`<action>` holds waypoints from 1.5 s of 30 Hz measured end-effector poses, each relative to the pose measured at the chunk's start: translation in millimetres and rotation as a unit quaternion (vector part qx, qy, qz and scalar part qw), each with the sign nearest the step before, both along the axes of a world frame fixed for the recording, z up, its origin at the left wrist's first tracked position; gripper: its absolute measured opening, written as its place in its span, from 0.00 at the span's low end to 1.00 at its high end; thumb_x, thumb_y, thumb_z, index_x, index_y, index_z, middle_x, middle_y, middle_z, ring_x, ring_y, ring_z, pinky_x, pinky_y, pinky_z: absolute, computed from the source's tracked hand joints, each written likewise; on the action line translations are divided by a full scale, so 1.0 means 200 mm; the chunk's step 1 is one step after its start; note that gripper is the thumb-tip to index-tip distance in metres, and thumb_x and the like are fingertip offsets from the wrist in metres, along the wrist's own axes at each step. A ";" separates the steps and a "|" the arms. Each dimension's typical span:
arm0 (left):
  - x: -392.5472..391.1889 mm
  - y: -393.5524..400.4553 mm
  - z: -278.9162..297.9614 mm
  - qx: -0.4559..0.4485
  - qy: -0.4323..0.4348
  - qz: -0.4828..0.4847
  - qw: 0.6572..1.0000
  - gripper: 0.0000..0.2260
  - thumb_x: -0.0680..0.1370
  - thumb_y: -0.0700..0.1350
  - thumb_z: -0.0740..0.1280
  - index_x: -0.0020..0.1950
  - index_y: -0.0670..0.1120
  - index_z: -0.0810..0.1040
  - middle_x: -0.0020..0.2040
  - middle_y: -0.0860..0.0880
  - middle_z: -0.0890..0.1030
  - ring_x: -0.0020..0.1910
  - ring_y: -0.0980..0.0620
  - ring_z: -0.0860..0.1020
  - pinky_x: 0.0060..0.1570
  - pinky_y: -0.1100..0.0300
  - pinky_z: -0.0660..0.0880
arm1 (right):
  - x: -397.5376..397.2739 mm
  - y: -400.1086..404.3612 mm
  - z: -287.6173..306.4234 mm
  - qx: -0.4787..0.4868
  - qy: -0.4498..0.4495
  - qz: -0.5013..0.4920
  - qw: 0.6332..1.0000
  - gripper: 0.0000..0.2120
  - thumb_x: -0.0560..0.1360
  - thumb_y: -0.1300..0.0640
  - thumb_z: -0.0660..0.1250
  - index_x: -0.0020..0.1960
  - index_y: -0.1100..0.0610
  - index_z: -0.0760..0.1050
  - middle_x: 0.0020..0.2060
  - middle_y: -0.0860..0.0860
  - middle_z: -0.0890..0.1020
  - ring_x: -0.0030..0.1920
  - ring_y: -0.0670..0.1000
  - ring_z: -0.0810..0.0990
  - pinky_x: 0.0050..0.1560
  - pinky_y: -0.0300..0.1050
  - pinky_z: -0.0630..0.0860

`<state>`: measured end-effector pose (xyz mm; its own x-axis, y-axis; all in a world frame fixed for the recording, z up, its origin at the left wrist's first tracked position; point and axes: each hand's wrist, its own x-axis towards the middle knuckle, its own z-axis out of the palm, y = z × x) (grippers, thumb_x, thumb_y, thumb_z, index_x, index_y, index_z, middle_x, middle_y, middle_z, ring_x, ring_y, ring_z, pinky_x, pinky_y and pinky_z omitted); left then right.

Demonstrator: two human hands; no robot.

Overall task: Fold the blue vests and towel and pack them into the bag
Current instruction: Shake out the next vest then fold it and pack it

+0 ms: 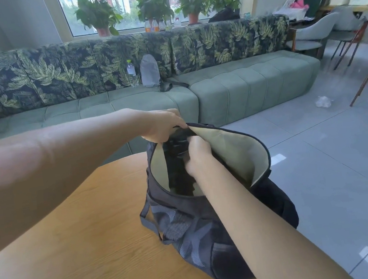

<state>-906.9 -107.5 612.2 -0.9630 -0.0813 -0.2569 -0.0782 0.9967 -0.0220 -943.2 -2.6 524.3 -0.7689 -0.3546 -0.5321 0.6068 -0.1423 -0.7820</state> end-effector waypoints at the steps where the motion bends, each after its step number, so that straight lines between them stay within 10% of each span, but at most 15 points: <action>1: 0.00 0.00 -0.01 0.003 0.003 -0.003 1.000 0.29 0.80 0.31 0.61 0.80 0.47 0.65 0.76 0.46 0.65 0.75 0.48 0.64 0.67 0.63 0.61 | 0.02 0.03 -0.03 0.034 0.028 -0.009 0.999 0.13 0.81 0.60 0.61 0.64 0.59 0.75 0.59 0.56 0.80 0.56 0.56 0.79 0.58 0.50 0.77; 3: 0.00 0.00 0.00 0.008 0.013 -0.011 1.000 0.27 0.81 0.32 0.61 0.80 0.46 0.66 0.75 0.45 0.67 0.74 0.48 0.64 0.66 0.63 0.60 | 0.07 0.14 -0.04 0.175 0.245 0.026 0.953 0.11 0.80 0.62 0.63 0.62 0.57 0.77 0.57 0.53 0.81 0.57 0.54 0.79 0.58 0.46 0.76; 6: -0.02 0.01 0.02 0.014 0.013 -0.022 1.000 0.25 0.81 0.33 0.61 0.78 0.46 0.69 0.73 0.44 0.69 0.73 0.47 0.65 0.69 0.59 0.61 | 0.03 0.23 -0.06 0.297 0.593 0.148 0.734 0.16 0.78 0.67 0.63 0.64 0.60 0.77 0.60 0.55 0.80 0.62 0.55 0.77 0.64 0.46 0.72; 11: -0.04 -0.01 0.02 0.006 0.004 -0.034 0.999 0.24 0.78 0.33 0.62 0.75 0.45 0.73 0.69 0.43 0.71 0.71 0.45 0.68 0.69 0.55 0.65 | -0.17 0.09 -0.03 0.463 0.717 0.358 0.378 0.25 0.74 0.58 0.68 0.68 0.64 0.69 0.64 0.61 0.76 0.65 0.60 0.74 0.69 0.50 0.68; 13: -0.04 -0.03 0.01 0.006 0.008 -0.030 0.999 0.23 0.79 0.33 0.61 0.74 0.45 0.73 0.69 0.43 0.71 0.71 0.45 0.68 0.67 0.57 0.65 | -0.20 0.02 -0.01 0.495 0.701 0.396 0.326 0.28 0.75 0.52 0.65 0.72 0.64 0.66 0.66 0.61 0.76 0.66 0.60 0.74 0.70 0.52 0.69; 19: -0.05 -0.07 -0.02 0.015 0.017 -0.025 0.999 0.21 0.85 0.39 0.58 0.78 0.49 0.70 0.72 0.45 0.69 0.71 0.46 0.67 0.65 0.60 0.64 | -0.23 -0.03 0.09 0.502 0.647 0.488 0.303 0.29 0.82 0.46 0.53 0.80 0.56 0.59 0.79 0.60 0.62 0.79 0.61 0.59 0.78 0.54 0.58; 25: -0.08 -0.07 -0.05 -0.017 0.000 -0.043 0.999 0.22 0.83 0.38 0.59 0.76 0.53 0.72 0.69 0.46 0.69 0.67 0.45 0.72 0.68 0.48 0.69 | -0.32 0.00 0.14 0.466 0.569 0.526 0.426 0.30 0.83 0.45 0.54 0.82 0.53 0.54 0.81 0.57 0.58 0.79 0.58 0.58 0.78 0.54 0.58; 31: -0.08 -0.08 -0.02 -0.032 -0.005 -0.043 0.999 0.22 0.83 0.38 0.59 0.76 0.51 0.71 0.69 0.46 0.70 0.69 0.46 0.70 0.68 0.50 0.69 | -0.29 -0.04 0.07 0.455 0.612 0.509 0.398 0.35 0.79 0.32 0.58 0.77 0.54 0.65 0.75 0.59 0.69 0.72 0.61 0.69 0.72 0.56 0.68; 40: -0.08 -0.07 -0.05 -0.033 -0.019 -0.039 0.999 0.23 0.83 0.38 0.58 0.79 0.53 0.68 0.71 0.47 0.68 0.70 0.46 0.71 0.69 0.50 0.68 | -0.33 0.03 -0.13 0.514 0.588 0.527 0.335 0.48 0.72 0.21 0.50 0.82 0.44 0.40 0.80 0.59 0.60 0.76 0.64 0.65 0.74 0.56 0.64; 45: -0.07 -0.05 -0.04 -0.030 -0.017 -0.034 0.999 0.25 0.82 0.37 0.60 0.78 0.53 0.68 0.70 0.48 0.68 0.67 0.46 0.72 0.67 0.51 0.70 | -0.39 -0.02 -0.06 0.438 0.603 0.516 0.422 0.44 0.73 0.22 0.52 0.81 0.44 0.51 0.81 0.54 0.59 0.79 0.60 0.59 0.77 0.58 0.59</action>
